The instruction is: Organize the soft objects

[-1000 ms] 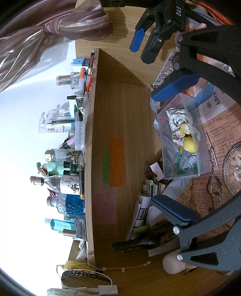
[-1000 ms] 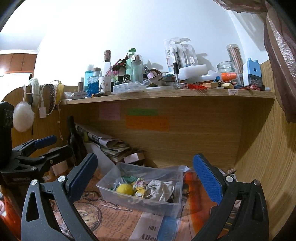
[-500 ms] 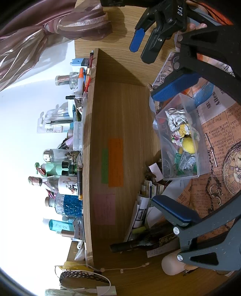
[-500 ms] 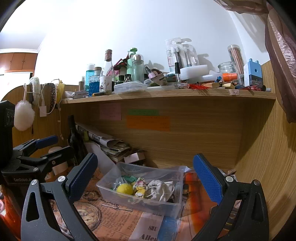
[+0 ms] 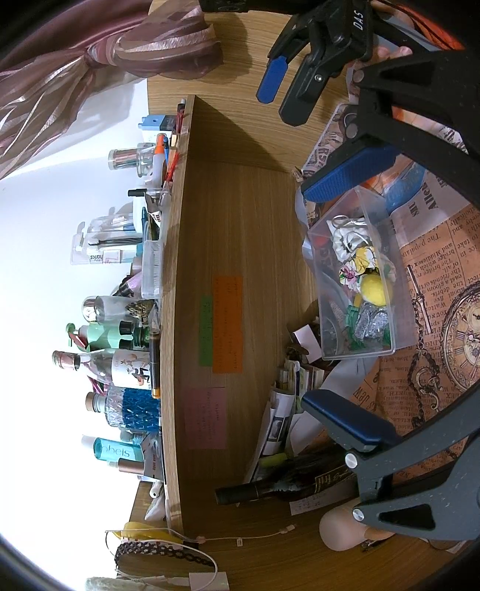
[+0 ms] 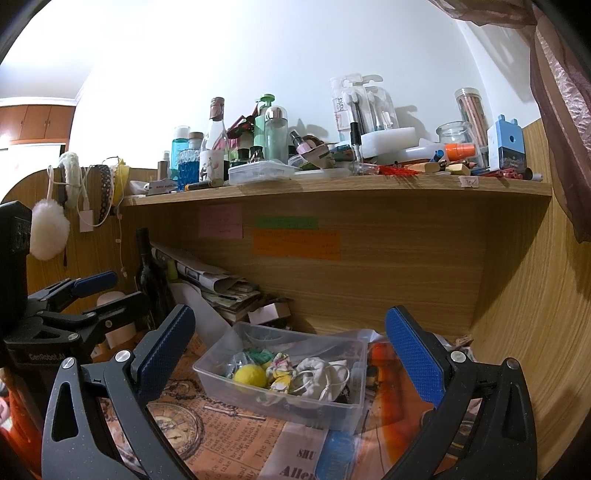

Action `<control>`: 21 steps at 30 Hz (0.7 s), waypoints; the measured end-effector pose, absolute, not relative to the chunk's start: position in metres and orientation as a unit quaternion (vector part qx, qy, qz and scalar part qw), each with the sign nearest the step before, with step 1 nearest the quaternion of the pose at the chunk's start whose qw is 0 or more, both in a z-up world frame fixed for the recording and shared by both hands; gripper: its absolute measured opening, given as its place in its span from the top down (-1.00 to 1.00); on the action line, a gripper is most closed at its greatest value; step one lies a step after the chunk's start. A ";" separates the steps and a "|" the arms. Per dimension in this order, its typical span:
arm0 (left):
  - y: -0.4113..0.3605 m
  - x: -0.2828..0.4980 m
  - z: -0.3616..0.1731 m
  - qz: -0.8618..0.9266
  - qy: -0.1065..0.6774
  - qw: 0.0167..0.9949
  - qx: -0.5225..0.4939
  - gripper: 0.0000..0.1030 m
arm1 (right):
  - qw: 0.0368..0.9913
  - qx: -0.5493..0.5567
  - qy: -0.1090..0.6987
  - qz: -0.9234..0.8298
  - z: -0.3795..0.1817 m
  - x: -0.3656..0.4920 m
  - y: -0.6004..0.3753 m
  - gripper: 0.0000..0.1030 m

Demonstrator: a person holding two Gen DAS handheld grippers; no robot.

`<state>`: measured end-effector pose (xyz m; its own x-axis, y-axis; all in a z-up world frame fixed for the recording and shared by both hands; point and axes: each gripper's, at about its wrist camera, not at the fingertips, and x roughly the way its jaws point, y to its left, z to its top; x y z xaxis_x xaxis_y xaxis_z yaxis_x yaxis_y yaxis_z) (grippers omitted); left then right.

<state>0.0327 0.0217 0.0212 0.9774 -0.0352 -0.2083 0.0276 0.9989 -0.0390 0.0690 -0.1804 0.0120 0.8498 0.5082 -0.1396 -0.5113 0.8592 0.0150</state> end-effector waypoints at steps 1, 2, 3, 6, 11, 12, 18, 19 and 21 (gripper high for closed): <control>0.022 0.033 0.021 -0.016 0.105 0.994 -0.018 -1.00 | 0.962 -0.011 0.070 0.265 0.012 0.069 -0.180 -1.00; 0.021 0.032 0.022 -0.016 0.105 0.994 -0.018 -1.00 | 0.961 -0.011 0.070 0.266 0.012 0.069 -0.181 -1.00; 0.022 0.032 0.021 -0.016 0.105 0.994 -0.018 -1.00 | 0.961 -0.011 0.070 0.266 0.012 0.069 -0.181 -1.00; 0.021 0.033 0.021 -0.016 0.104 0.994 -0.017 -1.00 | 0.961 -0.011 0.070 0.266 0.012 0.069 -0.181 -1.00; 0.022 0.033 0.021 -0.019 0.105 0.994 -0.016 -1.00 | 0.961 -0.010 0.071 0.266 0.011 0.069 -0.179 -1.00; 0.022 0.034 0.021 -0.019 0.105 0.994 -0.016 -1.00 | 0.961 -0.010 0.071 0.267 0.010 0.069 -0.179 -1.00; 0.023 0.034 0.021 -0.021 0.105 0.994 -0.016 -1.00 | 0.961 -0.008 0.073 0.268 0.009 0.070 -0.177 -1.00; 0.024 0.035 0.021 -0.022 0.106 0.994 -0.015 -1.00 | 0.961 -0.008 0.073 0.268 0.009 0.070 -0.177 -1.00; 0.023 0.034 0.021 -0.021 0.105 0.994 -0.015 -1.00 | 0.961 -0.007 0.074 0.267 0.008 0.071 -0.178 -1.00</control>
<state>0.0341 0.0230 0.0212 0.9770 -0.0453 -0.2085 0.0389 0.9986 -0.0347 0.0709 -0.1776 0.0082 0.8470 0.5112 -0.1456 -0.5134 0.8578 0.0253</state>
